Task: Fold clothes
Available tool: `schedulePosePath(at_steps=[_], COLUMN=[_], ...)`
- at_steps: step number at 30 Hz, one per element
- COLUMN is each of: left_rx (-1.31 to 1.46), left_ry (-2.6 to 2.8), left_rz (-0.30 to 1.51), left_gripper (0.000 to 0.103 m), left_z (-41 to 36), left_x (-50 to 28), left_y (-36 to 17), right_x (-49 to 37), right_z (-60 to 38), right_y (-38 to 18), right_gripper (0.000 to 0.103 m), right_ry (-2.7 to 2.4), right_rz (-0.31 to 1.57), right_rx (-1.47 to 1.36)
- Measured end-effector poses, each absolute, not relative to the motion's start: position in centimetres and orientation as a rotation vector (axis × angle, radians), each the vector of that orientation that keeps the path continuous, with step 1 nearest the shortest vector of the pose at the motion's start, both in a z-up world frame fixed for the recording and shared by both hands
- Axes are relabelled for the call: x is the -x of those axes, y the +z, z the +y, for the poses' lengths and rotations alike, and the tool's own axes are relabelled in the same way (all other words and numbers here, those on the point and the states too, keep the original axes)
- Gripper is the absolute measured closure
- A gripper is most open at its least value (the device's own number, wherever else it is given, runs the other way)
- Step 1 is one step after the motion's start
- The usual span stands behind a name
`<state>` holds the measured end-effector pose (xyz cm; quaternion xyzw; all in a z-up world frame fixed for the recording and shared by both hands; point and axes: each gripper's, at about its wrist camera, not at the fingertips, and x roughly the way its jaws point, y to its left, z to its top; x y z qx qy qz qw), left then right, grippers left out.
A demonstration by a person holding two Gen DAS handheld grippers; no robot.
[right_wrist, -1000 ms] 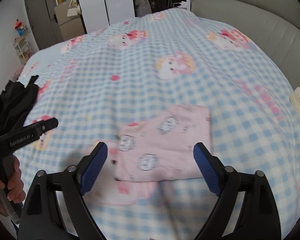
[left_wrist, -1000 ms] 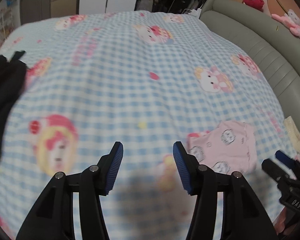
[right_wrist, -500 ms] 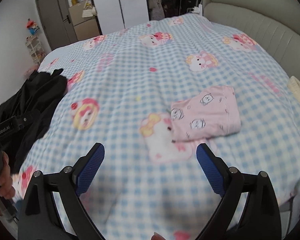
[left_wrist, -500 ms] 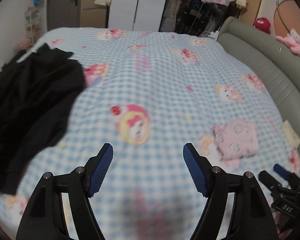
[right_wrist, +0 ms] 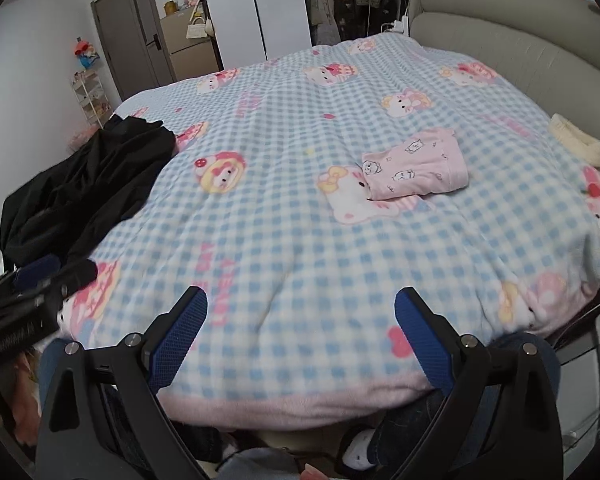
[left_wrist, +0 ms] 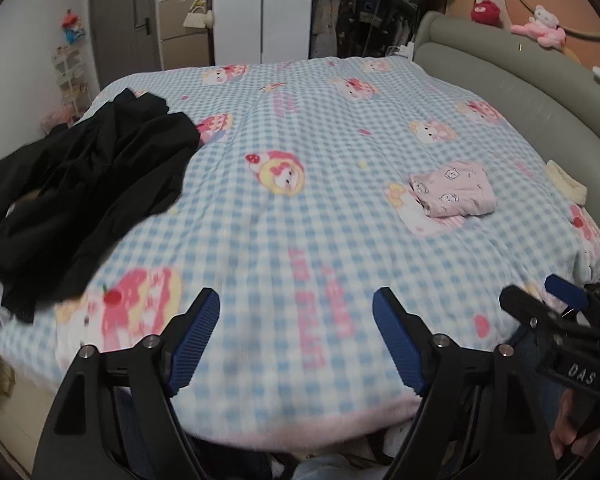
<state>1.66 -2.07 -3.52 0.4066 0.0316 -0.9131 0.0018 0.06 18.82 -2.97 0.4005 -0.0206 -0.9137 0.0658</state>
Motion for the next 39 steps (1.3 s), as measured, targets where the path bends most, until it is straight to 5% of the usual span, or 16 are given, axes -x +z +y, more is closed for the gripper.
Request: schedulePosePath(at_steps=[39], left_rx=[-1.291], left_ry=[-2.823], left_rz=[0.126], left_gripper=[0.018], left_z=[-1.9], left_x=[-3.4], left_y=[-5.4], right_x=[-1.0], right_z=[18.2], right_y=[-5.7], right_gripper=[0.003], right_ry=[-2.674], right_rz=[-0.023], right_rx=[-1.250])
